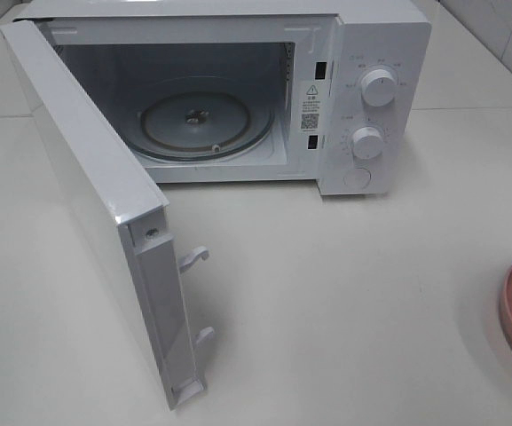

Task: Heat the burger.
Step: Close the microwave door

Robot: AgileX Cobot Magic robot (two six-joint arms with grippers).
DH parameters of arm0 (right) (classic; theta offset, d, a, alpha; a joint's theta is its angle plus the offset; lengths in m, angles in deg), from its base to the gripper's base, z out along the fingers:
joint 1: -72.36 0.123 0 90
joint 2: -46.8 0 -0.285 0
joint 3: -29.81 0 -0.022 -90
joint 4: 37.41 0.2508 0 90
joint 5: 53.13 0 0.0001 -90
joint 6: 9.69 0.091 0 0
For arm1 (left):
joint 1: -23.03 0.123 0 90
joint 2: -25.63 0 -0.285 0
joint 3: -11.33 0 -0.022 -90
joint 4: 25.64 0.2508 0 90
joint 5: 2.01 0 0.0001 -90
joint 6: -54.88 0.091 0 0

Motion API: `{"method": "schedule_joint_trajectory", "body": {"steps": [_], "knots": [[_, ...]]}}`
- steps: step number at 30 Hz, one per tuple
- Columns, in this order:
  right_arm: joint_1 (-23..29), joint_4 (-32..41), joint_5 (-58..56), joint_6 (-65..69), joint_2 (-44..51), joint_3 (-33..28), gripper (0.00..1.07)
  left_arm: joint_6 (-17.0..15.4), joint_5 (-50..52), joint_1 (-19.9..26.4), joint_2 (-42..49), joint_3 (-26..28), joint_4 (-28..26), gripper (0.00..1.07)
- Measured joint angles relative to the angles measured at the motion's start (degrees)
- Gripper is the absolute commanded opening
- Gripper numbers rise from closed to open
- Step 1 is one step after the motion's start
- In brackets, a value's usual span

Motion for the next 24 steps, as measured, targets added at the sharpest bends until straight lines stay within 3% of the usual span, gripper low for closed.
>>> {"method": "schedule_joint_trajectory", "body": {"steps": [24], "knots": [[0.0, 0.0, 0.0, 0.0, 0.0, 0.0, 0.76, 0.0, 0.0, 0.0, 0.0, 0.0, 0.0, 1.0]]}}
